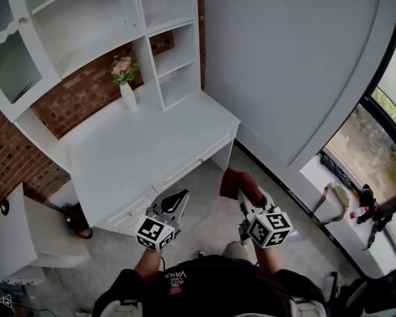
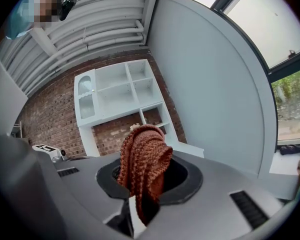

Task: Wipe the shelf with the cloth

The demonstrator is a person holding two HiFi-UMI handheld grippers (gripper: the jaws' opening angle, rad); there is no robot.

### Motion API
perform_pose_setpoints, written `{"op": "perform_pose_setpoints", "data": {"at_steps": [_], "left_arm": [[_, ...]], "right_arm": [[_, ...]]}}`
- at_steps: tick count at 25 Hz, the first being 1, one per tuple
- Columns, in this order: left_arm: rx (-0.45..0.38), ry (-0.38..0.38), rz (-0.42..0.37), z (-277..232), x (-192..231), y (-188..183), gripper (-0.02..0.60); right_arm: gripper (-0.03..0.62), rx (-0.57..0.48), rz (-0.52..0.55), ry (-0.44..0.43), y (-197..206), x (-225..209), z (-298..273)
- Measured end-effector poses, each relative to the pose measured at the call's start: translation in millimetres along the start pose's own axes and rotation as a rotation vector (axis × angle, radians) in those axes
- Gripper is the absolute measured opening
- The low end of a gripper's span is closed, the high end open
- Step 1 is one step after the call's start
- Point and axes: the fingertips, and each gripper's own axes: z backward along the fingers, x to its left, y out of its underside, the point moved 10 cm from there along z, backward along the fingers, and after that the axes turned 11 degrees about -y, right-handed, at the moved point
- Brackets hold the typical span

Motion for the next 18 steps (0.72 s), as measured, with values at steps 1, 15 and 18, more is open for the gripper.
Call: {"op": "perform_pose_setpoints", "data": {"at_steps": [1,15,18], "left_arm": [[0.001,-0.003,0.003,-4.3,4.8,1.0,0.009],[0.007,-0.195,0.042,-118.8,49.8,0.7,0.009],[-0.006,-0.234,0.041,-158.9,51.1,-10.1,0.009]], "right_arm": [[0.094,0.001,0.001,-0.001,-1.5,-3.2,-7.4],[0.094,0.073,0.010,-0.169,-43.1,-117.2,-130.6],[0.094,0.089,0.022,-0.231,-64.4,-149.6,-157.1]]}}
